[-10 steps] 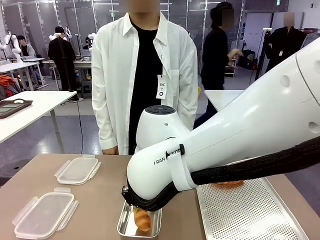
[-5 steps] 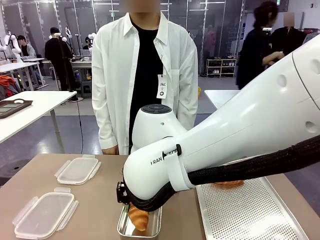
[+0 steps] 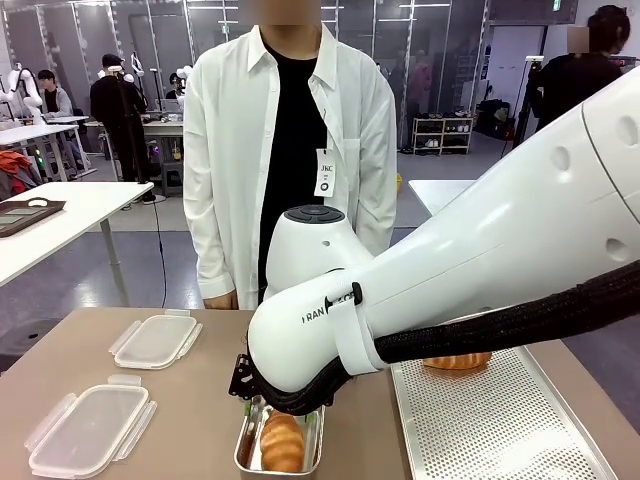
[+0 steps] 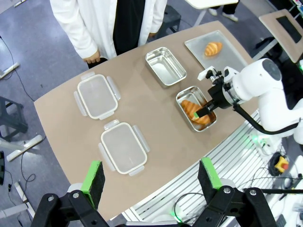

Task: Place the bread into the airtight container.
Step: Pick up a Butter Roll and place it into an empty Airtight Container.

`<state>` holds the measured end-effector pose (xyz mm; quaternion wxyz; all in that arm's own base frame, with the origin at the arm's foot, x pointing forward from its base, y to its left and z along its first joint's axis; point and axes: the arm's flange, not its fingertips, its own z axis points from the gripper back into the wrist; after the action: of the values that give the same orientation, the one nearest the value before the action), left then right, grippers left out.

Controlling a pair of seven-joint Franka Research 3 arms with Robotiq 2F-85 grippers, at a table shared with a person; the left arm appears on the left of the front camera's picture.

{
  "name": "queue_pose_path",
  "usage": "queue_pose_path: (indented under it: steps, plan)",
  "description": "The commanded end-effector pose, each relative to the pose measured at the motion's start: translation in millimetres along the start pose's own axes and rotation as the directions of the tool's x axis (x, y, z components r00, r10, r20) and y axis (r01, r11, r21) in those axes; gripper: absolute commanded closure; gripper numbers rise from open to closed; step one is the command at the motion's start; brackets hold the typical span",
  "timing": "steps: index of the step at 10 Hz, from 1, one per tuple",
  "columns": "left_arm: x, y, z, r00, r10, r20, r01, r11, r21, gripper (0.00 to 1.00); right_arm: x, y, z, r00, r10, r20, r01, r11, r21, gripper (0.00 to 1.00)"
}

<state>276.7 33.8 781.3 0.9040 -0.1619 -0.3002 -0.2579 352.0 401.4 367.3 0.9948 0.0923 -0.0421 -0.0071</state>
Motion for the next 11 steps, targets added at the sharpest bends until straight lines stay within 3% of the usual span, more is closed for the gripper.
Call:
queue_pose_path:
  steps: [1,11]
  plan:
    - [0.6,0.5,1.7,1.000,-0.022,-0.004,0.022,1.000,-0.002,0.00,-3.1,1.3,0.3,1.000,0.004,0.002,-0.004,1.000,0.001,0.00]
    - [0.6,0.5,1.7,1.000,-0.022,-0.004,0.022,1.000,-0.002,0.00,-3.1,1.3,0.3,1.000,0.004,0.002,-0.004,1.000,0.001,0.00]
